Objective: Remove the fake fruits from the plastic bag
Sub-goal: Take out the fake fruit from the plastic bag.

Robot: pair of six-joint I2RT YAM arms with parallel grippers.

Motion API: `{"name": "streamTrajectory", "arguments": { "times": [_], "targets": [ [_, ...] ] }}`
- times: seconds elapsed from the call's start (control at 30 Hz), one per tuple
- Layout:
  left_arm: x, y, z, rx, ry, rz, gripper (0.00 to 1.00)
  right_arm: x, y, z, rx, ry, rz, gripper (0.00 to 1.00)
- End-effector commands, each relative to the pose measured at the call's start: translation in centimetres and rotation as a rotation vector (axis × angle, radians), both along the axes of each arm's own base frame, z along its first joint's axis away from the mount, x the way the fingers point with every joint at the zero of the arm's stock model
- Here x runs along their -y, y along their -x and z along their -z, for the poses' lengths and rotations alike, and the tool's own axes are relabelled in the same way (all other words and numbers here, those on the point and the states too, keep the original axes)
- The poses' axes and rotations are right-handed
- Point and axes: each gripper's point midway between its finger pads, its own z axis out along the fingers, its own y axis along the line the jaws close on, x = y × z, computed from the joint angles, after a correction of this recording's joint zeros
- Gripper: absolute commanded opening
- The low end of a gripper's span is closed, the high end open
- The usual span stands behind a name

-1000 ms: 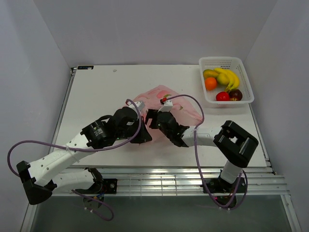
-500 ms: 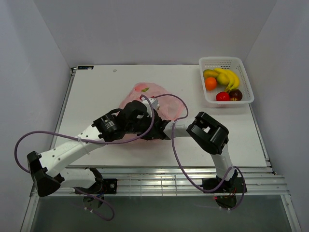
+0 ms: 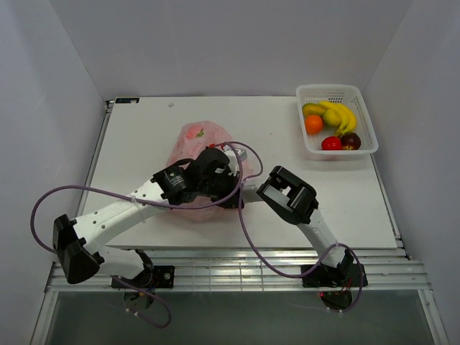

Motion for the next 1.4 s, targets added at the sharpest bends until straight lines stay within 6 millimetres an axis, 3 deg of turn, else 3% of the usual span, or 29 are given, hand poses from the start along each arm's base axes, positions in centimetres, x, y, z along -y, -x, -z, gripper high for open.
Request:
{"name": "streamTrajectory", "arguments": {
  "times": [0.0, 0.1, 0.13, 0.2, 0.23, 0.33, 0.43, 0.63, 0.67, 0.73, 0.77, 0.83, 0.87, 0.9, 0.93, 0.97, 1.0, 1.03, 1.07, 1.17, 1.23, 1.37],
  "targets": [
    [2.1, 0.3, -1.7, 0.015, 0.059, 0.096, 0.0, -2.0, 0.6, 1.1, -0.032, -0.045, -0.055, 0.93],
    [2.3, 0.2, -1.3, 0.009, 0.035, 0.111, 0.0, -2.4, 0.4, 0.9, -0.03, -0.076, -0.056, 1.0],
    [2.5, 0.1, -1.3, 0.007, 0.032, 0.113, 0.0, -2.4, 0.4, 0.8, -0.024, -0.076, -0.055, 0.91],
    [2.5, 0.2, -1.2, 0.004, 0.03, 0.112, 0.0, -2.5, 0.3, 0.3, 0.0, -0.075, -0.062, 0.82],
    [2.3, 0.2, -1.2, 0.004, 0.03, 0.105, 0.0, -2.2, 0.4, 0.4, 0.006, -0.072, -0.061, 0.68],
    [1.6, -0.1, -1.2, 0.011, 0.025, 0.056, 0.0, -1.1, 0.5, -0.1, 0.036, -0.068, -0.046, 0.42],
    [0.5, 0.1, -1.4, 0.019, 0.035, 0.012, 0.0, 0.0, 0.2, -1.4, 0.075, -0.057, -0.03, 0.32],
    [-3.4, -0.5, -0.5, 0.016, -0.029, -0.195, 0.0, 3.9, 1.8, -3.0, 0.067, -0.097, -0.096, 0.22],
    [-4.4, -1.3, -0.3, 0.046, -0.055, -0.259, 0.0, 4.5, 2.2, -4.8, 0.088, -0.117, -0.11, 0.21],
    [-5.7, -1.3, 0.0, 0.048, -0.074, -0.307, 0.0, 6.4, 3.8, -4.4, 0.106, -0.08, -0.14, 0.19],
    [-6.2, -1.5, 0.1, 0.052, -0.087, -0.334, 0.0, 7.2, 4.3, -6.6, 0.149, -0.084, -0.15, 0.18],
    [-7.6, -1.8, 0.4, 0.073, -0.118, -0.385, 0.0, 9.6, 5.6, -5.3, 0.135, -0.019, -0.144, 0.18],
    [-7.9, -1.8, 0.5, 0.071, -0.121, -0.4, 0.0, 10.6, 5.9, -7.5, 0.175, -0.029, -0.134, 0.18],
    [-8.1, -1.8, 0.5, 0.077, -0.117, -0.409, 0.0, 11.4, 6.2, -7.9, 0.193, -0.016, -0.124, 0.18],
    [-8.5, -1.7, 0.4, 0.081, -0.109, -0.414, 0.0, 12.8, 7.0, -6.5, 0.176, 0.038, -0.125, 0.17],
    [-8.6, -1.7, 0.3, 0.085, -0.103, -0.42, 0.0, 13.7, 7.3, -8.1, 0.199, 0.031, -0.114, 0.17],
    [-8.8, -1.6, 0.3, 0.088, -0.1, -0.422, 0.0, 14.6, 7.4, -8.1, 0.206, 0.054, -0.096, 0.17],
    [-9.1, -1.8, 0.3, 0.099, -0.102, -0.435, 0.0, 16.0, 8.1, -6.6, 0.182, 0.101, -0.088, 0.17],
    [-9.5, -1.7, 0.2, 0.107, -0.098, -0.444, 0.0, 16.9, 8.5, -8.2, 0.214, 0.083, -0.075, 0.17],
    [-10.3, -1.8, 0.4, 0.123, -0.107, -0.464, 0.0, 19.3, 9.6, -9.0, 0.242, 0.127, -0.073, 0.16],
    [-10.6, -2.0, 1.0, 0.129, -0.127, -0.473, 0.0, 19.7, 10.7, -9.9, 0.265, 0.14, -0.126, 0.16],
    [-11.4, -2.0, 2.7, 0.12, -0.184, -0.483, 0.0, 20.3, 13.8, -14.6, 0.368, 0.083, -0.262, 0.15]
  ]
}}
